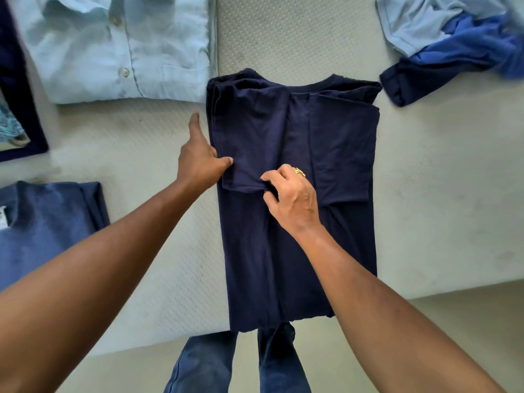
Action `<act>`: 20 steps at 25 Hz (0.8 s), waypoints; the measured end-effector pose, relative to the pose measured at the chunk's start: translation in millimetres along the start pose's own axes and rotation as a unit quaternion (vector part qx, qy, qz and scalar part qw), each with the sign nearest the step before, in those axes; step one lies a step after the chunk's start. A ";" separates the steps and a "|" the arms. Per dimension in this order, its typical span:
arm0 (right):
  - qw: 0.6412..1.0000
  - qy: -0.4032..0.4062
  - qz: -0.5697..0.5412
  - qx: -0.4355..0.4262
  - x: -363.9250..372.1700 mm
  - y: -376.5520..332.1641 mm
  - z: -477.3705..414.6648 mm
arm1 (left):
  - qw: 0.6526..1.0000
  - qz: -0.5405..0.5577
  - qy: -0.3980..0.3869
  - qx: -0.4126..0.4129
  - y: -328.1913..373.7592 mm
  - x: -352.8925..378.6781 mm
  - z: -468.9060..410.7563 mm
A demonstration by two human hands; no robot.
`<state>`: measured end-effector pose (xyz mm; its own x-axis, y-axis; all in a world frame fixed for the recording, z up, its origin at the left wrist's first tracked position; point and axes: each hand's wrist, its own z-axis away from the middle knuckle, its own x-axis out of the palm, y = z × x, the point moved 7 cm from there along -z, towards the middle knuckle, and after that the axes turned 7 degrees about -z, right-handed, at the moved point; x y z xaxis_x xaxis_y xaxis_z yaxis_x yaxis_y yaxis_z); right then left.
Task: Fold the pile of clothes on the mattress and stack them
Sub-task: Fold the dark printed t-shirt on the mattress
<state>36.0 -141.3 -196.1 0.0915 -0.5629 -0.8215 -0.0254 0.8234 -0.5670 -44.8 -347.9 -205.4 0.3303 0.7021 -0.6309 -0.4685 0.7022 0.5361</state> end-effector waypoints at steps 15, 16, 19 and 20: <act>0.947 0.162 -0.005 0.278 -98.4 126.2 157.6 | 0.993 0.012 -0.005 -0.115 -88.3 77.0 160.5; 0.922 0.143 -0.046 0.356 -100.5 152.8 175.7 | 0.992 0.041 -0.009 -0.122 -100.2 85.7 174.0; 0.891 0.039 -0.137 0.430 -90.7 184.4 224.6 | 0.980 0.138 -0.031 -0.140 -136.5 119.9 226.9; 0.901 0.005 -0.141 0.410 -88.0 182.1 238.5 | 0.976 0.159 -0.048 -0.141 -144.9 130.3 244.9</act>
<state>260.7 75.5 -212.5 -0.0303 -0.7558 -0.6541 0.7421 0.4213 -0.5213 266.7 -329.1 -227.9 0.2002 0.8964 -0.3955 -0.7627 0.3960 0.5114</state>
